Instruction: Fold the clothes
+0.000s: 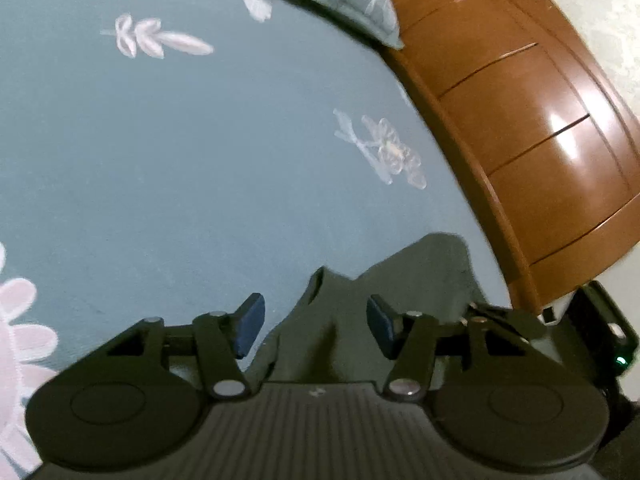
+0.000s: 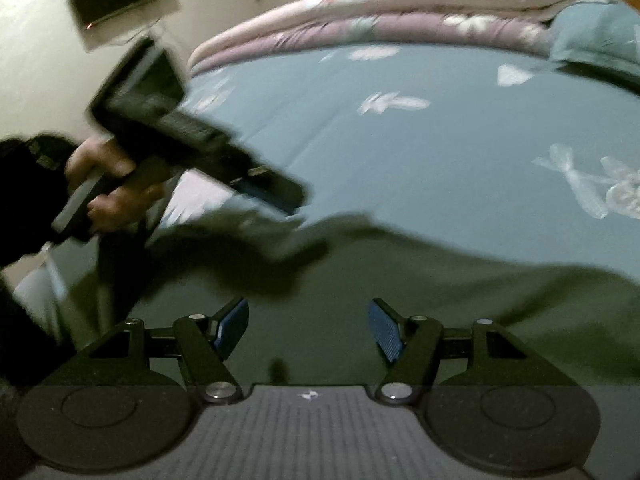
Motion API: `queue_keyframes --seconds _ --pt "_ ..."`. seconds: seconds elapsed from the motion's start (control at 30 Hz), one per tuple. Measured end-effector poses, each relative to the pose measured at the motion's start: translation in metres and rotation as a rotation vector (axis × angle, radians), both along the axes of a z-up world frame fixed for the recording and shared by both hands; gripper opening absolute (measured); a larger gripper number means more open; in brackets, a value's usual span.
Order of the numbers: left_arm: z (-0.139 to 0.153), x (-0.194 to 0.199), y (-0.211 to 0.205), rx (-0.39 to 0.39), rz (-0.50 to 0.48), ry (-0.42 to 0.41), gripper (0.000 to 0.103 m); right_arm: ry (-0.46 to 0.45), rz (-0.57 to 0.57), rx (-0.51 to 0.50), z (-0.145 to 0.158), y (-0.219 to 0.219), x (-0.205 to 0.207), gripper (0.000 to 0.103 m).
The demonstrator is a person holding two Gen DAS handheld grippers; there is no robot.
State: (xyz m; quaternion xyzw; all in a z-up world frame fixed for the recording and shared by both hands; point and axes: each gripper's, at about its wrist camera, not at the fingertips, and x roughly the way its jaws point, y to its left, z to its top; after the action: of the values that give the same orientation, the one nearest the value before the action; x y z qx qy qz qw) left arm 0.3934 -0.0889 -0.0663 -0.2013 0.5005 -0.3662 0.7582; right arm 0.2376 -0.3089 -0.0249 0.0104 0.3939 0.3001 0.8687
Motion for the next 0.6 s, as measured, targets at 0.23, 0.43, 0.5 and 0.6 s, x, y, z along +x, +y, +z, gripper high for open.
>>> queue_keyframes --seconds 0.23,0.43,0.5,0.6 --pt "0.002 -0.002 -0.027 -0.118 -0.116 -0.011 0.064 -0.033 -0.135 -0.046 0.003 -0.028 -0.001 0.071" --pt "-0.022 0.019 -0.048 0.093 -0.025 -0.067 0.058 0.02 -0.441 -0.222 -0.024 -0.085 -0.021 0.069" --pt "-0.018 0.021 -0.041 0.068 -0.01 -0.04 0.058 0.009 -0.497 -0.244 -0.018 -0.103 -0.033 0.069" --pt "-0.004 0.014 -0.036 0.041 -0.028 -0.056 0.062 -0.003 -0.535 -0.221 -0.001 -0.114 -0.046 0.071"
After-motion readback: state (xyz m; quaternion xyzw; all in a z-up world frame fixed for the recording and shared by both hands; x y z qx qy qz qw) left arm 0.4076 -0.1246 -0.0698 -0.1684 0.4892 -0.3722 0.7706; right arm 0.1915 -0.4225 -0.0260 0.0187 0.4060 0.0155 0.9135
